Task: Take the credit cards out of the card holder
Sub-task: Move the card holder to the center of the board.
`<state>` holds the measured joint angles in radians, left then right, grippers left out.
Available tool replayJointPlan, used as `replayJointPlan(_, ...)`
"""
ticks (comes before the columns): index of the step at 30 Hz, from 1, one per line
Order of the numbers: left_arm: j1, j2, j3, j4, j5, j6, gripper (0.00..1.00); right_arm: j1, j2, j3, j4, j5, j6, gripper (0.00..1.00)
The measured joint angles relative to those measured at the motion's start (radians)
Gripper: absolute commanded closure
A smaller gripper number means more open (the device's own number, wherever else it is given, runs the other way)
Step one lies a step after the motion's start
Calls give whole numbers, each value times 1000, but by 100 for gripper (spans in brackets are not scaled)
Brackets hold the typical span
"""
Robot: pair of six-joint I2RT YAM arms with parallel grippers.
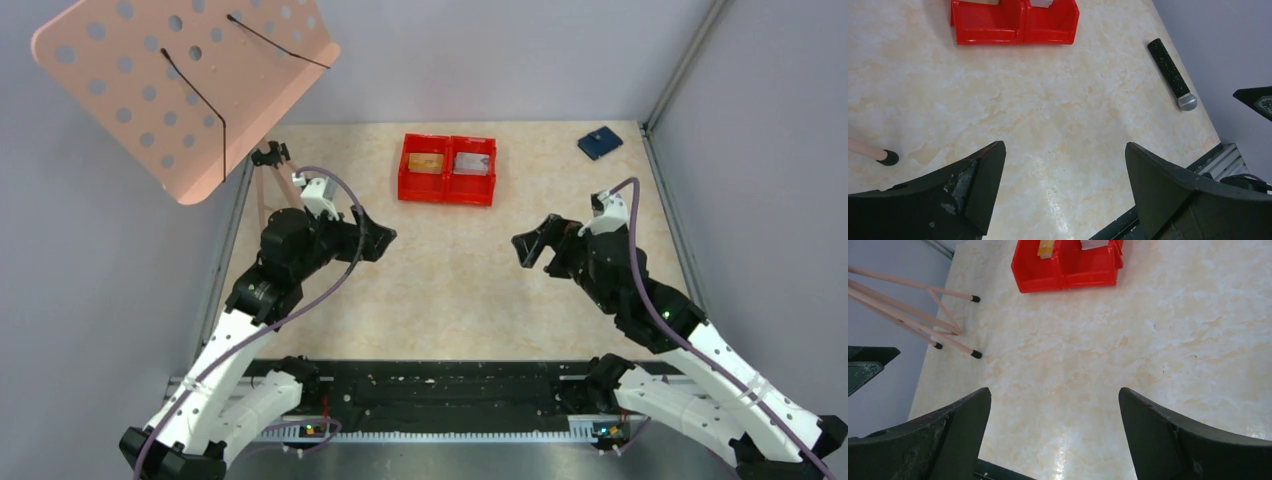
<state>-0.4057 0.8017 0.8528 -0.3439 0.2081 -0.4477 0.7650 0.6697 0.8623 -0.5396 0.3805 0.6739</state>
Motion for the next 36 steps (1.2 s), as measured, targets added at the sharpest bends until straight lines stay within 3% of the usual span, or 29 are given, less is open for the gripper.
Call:
replayJointPlan(11, -1, -24, 0, -7, 0, -5, 5, 0, 11, 0, 58, -8, 8, 1)
replayJointPlan(20, -1, -176, -24, -17, -26, -14, 1, 0, 80, 2, 141, 11, -52, 4)
replayJointPlan(24, -1, -219, -56, -24, -68, -10, 1, 1, 155, 2, 212, 107, -189, 5)
replayJointPlan(29, -2, -226, -93, -44, -104, -2, 3, -26, 313, -11, 438, 290, -536, 7)
replayJointPlan(31, -5, -230, -96, -51, -110, 1, 4, -78, 414, -4, 503, 330, -631, 7)
replayJointPlan(36, -24, -240, -96, -67, -135, 6, 5, -285, 676, 59, 543, 340, -787, 19)
